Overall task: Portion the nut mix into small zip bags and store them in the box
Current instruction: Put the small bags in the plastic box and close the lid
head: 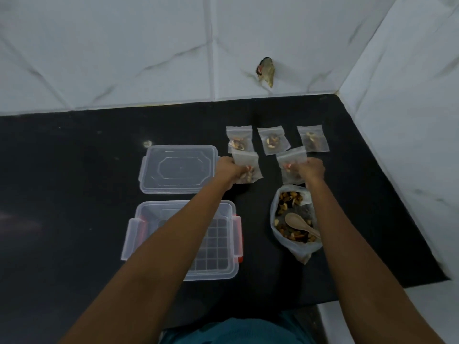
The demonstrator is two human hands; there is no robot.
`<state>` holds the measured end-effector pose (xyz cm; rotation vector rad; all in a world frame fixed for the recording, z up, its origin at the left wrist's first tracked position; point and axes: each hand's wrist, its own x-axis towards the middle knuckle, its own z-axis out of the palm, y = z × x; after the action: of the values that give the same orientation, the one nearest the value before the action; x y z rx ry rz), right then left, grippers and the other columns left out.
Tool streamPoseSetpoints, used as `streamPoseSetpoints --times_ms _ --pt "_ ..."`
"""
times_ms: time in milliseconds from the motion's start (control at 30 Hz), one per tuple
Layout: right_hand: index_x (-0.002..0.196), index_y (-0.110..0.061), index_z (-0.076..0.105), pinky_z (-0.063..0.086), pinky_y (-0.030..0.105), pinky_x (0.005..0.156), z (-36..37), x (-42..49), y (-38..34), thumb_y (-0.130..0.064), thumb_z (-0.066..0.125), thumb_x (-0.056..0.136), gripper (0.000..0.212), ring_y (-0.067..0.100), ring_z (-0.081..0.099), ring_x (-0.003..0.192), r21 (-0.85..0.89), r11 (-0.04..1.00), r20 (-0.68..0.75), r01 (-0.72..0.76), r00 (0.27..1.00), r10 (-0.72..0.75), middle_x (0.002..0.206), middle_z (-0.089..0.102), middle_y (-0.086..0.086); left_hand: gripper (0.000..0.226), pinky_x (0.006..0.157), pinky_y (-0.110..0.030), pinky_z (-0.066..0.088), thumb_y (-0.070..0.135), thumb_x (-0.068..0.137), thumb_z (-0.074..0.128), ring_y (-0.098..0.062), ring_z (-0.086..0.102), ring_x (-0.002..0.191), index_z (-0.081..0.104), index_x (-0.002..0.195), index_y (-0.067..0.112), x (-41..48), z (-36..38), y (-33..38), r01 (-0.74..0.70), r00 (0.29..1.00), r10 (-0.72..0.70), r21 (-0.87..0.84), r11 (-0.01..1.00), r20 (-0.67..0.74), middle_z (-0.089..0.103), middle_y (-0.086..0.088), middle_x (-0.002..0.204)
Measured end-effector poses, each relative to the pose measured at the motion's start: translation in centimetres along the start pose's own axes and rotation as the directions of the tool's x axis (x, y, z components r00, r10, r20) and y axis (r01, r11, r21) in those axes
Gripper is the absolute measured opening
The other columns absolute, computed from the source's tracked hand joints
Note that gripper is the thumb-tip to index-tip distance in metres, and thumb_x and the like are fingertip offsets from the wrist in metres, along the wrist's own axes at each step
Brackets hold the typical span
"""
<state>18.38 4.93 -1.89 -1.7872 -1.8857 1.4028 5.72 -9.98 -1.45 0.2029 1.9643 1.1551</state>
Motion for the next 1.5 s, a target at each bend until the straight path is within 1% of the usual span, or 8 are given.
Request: streamPoseSetpoints --times_ms 267,433,667,900,1133,1300,1400,1500 --pt "0.108 -0.008 0.059 0.053 0.033 0.084 -1.5 -6.5 -3.4 -0.008 0.067 0.081 0.028 0.016 0.062 0.091 0.389 0.921 0.163 0.008 0.984 -0.077 0.101 0.063 0.005 0.042 0.074 -0.025 0.052 0.014 0.085 0.063 -0.022 0.059 0.109 0.05 0.123 0.001 -5.0 -3.4 1.5 -0.181 0.98 0.179 0.015 0.983 0.084 0.059 -0.011 0.121" --pt "0.088 -0.01 0.064 0.054 0.033 0.08 -0.7 -13.0 -4.1 -0.01 0.071 0.078 0.012 0.017 0.066 0.087 0.371 0.928 0.257 0.039 0.956 -0.143 0.092 0.069 0.007 0.036 0.054 -0.012 0.05 0.016 0.085 0.063 -0.004 0.06 0.076 0.054 0.118 0.005 -9.9 -7.1 0.7 -0.255 0.964 0.25 0.047 0.966 0.092 0.062 -0.003 0.1" --pt "0.094 -0.009 0.065 0.052 0.022 0.065 2.3 -19.9 -2.0 -0.01 0.071 0.078 0.017 0.015 0.067 0.081 0.319 0.945 0.355 0.073 0.915 -0.191 0.086 0.07 0.003 0.04 0.065 -0.023 0.053 0.014 0.083 0.065 -0.018 0.064 0.086 0.043 0.116 0.009 -14.2 -13.6 -3.9 -0.184 0.981 0.179 0.082 0.979 0.07 0.061 -0.008 0.103" --pt "0.093 -0.017 0.06 0.047 0.015 0.057 6.9 -23.0 -0.1 -0.008 0.07 0.079 0.019 0.007 0.063 0.076 0.082 0.987 0.36 0.138 0.919 -0.158 0.087 0.065 -0.003 0.044 0.084 -0.038 0.052 0.017 0.084 0.064 -0.023 0.06 0.092 0.034 0.115 0.014 -15.1 -15.1 -8.1 -0.116 0.993 0.106 0.264 0.958 0.053 0.055 -0.006 0.101" --pt "0.113 -0.004 0.054 0.036 0.01 0.043 11.4 -22.4 0.7 -0.006 0.051 0.091 0.022 0.006 0.048 0.064 -0.268 0.938 0.287 0.219 0.948 -0.14 0.101 0.061 0.01 0.049 0.072 -0.03 0.045 0.007 0.09 0.054 -0.023 0.054 0.084 0.022 0.127 0.007 -14.2 -13.1 -9.9 -0.201 0.978 0.204 0.472 0.859 0.045 0.049 -0.008 0.098" --pt "0.069 -0.004 0.042 0.037 0.012 0.046 12.7 -22.6 0.5 -0.007 0.041 0.096 0.027 0.008 0.035 0.056 -0.335 0.935 0.232 0.114 0.972 -0.035 0.068 0.04 0.001 0.059 0.069 -0.025 0.043 0.007 0.09 0.054 -0.02 0.051 0.08 0.015 0.134 0.005 -12.9 -12.0 -11.4 -0.18 0.983 0.167 0.574 0.799 0.076 0.054 -0.021 0.111" --pt "0.101 0.008 0.052 0.029 0.017 0.05 12.5 -22.7 0.7 -0.01 0.051 0.091 0.022 0.019 0.039 0.075 -0.382 0.911 0.245 0.153 0.968 -0.059 0.088 0.047 0.011 0.062 0.07 -0.026 0.044 0.007 0.092 0.052 -0.021 0.053 0.083 0.011 0.139 0.006 -12.4 -11.7 -11.6 -0.147 0.988 0.147 0.593 0.791 0.049 0.051 -0.022 0.116" --pt "0.072 -0.005 0.045 0.028 0.016 0.046 12.6 -22.7 1.2 -0.015 0.05 0.092 0.023 0.009 0.029 0.056 -0.446 0.88 0.255 0.166 0.965 -0.052 0.067 0.034 0.0 0.062 0.081 -0.03 0.046 0.006 0.093 0.048 -0.028 0.058 0.102 0.01 0.142 0.003 -12.5 -11.5 -11.7 -0.102 0.993 0.12 0.642 0.76 0.017 0.051 -0.022 0.122"
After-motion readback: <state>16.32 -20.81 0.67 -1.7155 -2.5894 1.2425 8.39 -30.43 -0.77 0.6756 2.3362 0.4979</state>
